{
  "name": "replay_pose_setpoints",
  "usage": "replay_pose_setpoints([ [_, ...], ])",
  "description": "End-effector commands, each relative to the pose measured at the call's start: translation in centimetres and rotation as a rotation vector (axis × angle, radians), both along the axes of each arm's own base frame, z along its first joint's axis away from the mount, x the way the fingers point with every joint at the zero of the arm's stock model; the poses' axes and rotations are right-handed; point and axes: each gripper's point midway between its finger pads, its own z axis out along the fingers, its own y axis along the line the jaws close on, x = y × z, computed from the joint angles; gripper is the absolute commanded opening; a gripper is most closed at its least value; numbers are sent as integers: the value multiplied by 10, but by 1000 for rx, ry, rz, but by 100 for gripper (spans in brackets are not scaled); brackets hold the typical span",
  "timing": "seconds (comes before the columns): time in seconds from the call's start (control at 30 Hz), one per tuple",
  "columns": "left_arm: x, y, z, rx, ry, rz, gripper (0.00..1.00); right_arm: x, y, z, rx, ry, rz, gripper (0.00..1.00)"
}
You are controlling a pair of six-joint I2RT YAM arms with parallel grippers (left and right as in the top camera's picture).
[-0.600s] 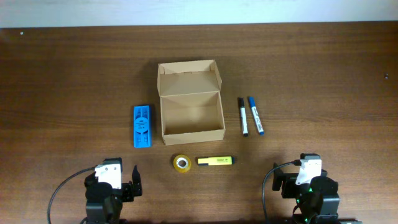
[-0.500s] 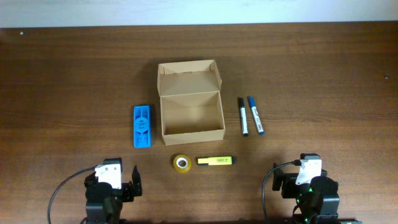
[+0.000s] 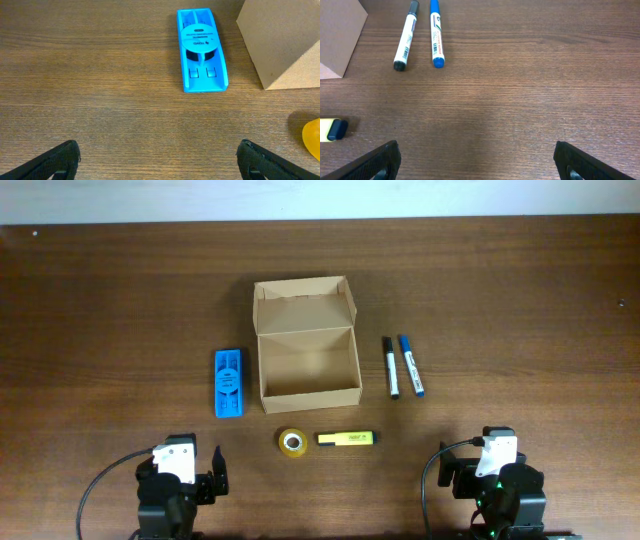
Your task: Pack container
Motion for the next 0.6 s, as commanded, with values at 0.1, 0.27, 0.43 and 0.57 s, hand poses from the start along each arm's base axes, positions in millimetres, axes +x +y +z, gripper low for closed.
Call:
replay_pose_setpoints([
  [0.1, 0, 2, -2, 17, -1, 3, 100, 15, 2, 36, 23, -93, 5, 99],
  [0.27, 0, 2, -2, 17, -1, 3, 100, 36, 3, 114, 26, -68, 9, 99],
  [0.43, 0, 2, -2, 17, -1, 3, 100, 76, 6, 156, 40, 89, 21, 99],
  [0.57, 0, 2, -2, 17, -1, 3, 99, 109, 6, 153, 44, 279, 16, 99],
])
